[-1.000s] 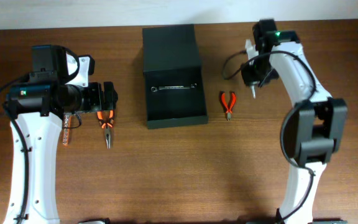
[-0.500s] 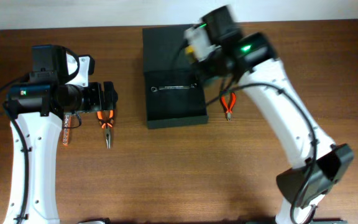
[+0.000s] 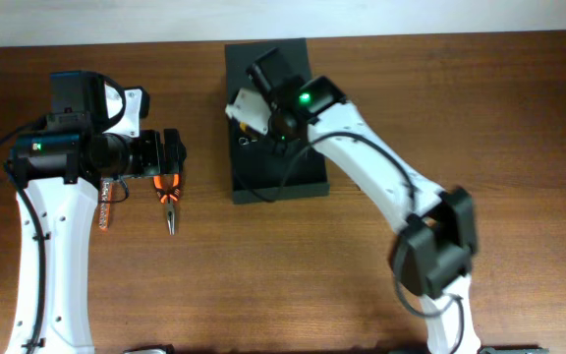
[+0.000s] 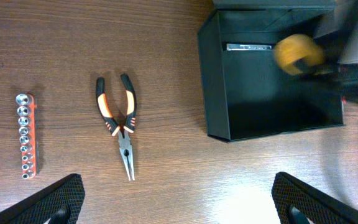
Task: Pack container
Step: 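Carry the screwdriver into the box beside the wrench and release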
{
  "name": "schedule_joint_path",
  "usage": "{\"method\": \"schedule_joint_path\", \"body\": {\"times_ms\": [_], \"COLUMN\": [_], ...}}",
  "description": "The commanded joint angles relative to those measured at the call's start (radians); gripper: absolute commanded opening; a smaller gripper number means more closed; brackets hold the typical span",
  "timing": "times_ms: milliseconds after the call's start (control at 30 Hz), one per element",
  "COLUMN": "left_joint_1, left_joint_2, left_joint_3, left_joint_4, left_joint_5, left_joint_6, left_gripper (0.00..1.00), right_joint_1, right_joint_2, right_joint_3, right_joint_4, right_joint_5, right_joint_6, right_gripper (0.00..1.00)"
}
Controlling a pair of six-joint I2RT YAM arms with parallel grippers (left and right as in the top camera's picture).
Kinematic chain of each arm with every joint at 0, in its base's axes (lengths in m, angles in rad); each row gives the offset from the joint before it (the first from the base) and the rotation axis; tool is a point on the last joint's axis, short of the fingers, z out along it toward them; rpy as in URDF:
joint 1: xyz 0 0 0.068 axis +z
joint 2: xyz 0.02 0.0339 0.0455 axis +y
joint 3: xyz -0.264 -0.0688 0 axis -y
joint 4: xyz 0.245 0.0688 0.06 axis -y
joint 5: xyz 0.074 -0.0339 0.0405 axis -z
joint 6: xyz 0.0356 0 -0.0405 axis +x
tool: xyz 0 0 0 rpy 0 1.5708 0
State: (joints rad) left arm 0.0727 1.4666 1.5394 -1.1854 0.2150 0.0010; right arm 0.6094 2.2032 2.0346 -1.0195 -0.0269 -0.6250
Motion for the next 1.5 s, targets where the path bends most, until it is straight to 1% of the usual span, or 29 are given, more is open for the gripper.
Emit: {"method": "schedule_joint_path", "body": {"times_ms": [0, 133, 367, 500, 633, 867, 900, 933, 967, 1033, 1067, 1167, 1233, 1367, 1467], "left_joint_1": [0.002, 0.002, 0.002, 0.002, 0.002, 0.002, 0.002, 0.002, 0.002, 0.002, 0.002, 0.002, 0.002, 0.002, 0.002], "left_joint_2": [0.009, 0.009, 0.009, 0.009, 0.009, 0.009, 0.009, 0.009, 0.009, 0.009, 0.009, 0.009, 0.009, 0.009, 0.009], "left_joint_3": [0.013, 0.013, 0.013, 0.013, 0.013, 0.013, 0.013, 0.013, 0.013, 0.013, 0.013, 0.013, 0.013, 0.013, 0.013], "left_joint_4": [0.003, 0.003, 0.003, 0.002, 0.002, -0.002, -0.003, -0.005, -0.005, -0.008, -0.010, -0.012, -0.012, -0.011, -0.011], "left_joint_5": [-0.003, -0.003, -0.003, -0.003, -0.003, -0.003, -0.003, -0.003, -0.003, -0.003, -0.003, -0.003, -0.003, -0.003, -0.003], "left_joint_6": [0.016, 0.016, 0.016, 0.016, 0.016, 0.016, 0.016, 0.016, 0.016, 0.016, 0.016, 0.016, 0.016, 0.016, 0.016], "left_gripper": [0.99, 0.99, 0.99, 0.99, 0.99, 0.99, 0.99, 0.99, 0.99, 0.99, 0.99, 0.99, 0.99, 0.99, 0.99], "right_joint_1": [-0.007, -0.008, -0.009, -0.019, -0.031, -0.036, -0.036, -0.036, -0.036, -0.036, -0.036, -0.036, -0.035, -0.032, -0.028], "right_joint_2": [0.072, 0.126, 0.155, 0.163, 0.172, 0.188, 0.190, 0.192, 0.192, 0.192, 0.192, 0.191, 0.181, 0.143, 0.095], "right_joint_3": [0.012, 0.012, 0.012, 0.012, 0.012, 0.011, 0.011, 0.011, 0.011, 0.011, 0.011, 0.014, 0.020, 0.063, 0.139], "right_joint_4": [0.000, 0.000, 0.023, 0.058, 0.088, 0.097, 0.097, 0.098, 0.098, 0.102, 0.106, 0.145, 0.146, 0.120, 0.048], "right_joint_5": [-0.002, -0.002, 0.000, 0.005, 0.005, 0.005, 0.005, 0.005, 0.006, 0.020, 0.039, 0.149, 0.196, 0.208, 0.208], "right_joint_6": [-0.142, -0.241, -0.417, -0.422, -0.422, -0.422, -0.422, -0.421, -0.413, -0.402, -0.393, -0.301, -0.258, -0.160, -0.037], "right_gripper": [0.04, 0.04, 0.05, 0.07, 0.15, 0.21, 0.24, 0.32, 0.40, 0.47, 0.48, 0.49, 0.48, 0.47, 0.47]}}
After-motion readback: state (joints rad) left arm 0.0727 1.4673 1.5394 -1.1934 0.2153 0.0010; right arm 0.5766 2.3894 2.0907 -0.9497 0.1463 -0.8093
